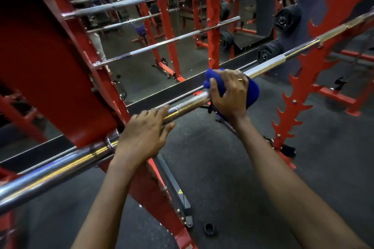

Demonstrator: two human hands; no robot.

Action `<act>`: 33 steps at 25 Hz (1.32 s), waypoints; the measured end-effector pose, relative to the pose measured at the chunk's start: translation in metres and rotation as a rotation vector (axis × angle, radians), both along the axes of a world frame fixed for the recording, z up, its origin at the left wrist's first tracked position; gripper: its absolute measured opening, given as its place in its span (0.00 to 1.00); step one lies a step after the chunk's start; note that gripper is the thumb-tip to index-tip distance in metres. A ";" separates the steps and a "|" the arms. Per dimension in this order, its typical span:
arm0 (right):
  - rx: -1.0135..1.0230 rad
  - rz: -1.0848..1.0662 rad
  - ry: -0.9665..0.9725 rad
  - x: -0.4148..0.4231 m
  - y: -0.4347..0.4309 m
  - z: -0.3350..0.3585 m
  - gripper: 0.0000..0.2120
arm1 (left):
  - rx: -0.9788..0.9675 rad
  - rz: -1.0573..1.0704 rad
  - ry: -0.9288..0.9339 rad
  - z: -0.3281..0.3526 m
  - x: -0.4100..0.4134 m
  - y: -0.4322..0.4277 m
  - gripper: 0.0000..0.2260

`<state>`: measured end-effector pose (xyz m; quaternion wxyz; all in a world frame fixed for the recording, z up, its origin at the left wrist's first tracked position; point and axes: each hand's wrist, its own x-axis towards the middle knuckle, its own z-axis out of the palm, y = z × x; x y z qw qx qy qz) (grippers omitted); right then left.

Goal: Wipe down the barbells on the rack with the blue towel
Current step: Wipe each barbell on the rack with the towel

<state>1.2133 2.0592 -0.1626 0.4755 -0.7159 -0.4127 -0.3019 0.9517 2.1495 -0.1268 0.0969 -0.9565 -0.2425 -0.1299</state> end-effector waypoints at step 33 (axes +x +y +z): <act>0.008 0.236 0.178 -0.044 -0.011 -0.039 0.30 | -0.045 0.084 -0.024 0.007 0.026 -0.017 0.27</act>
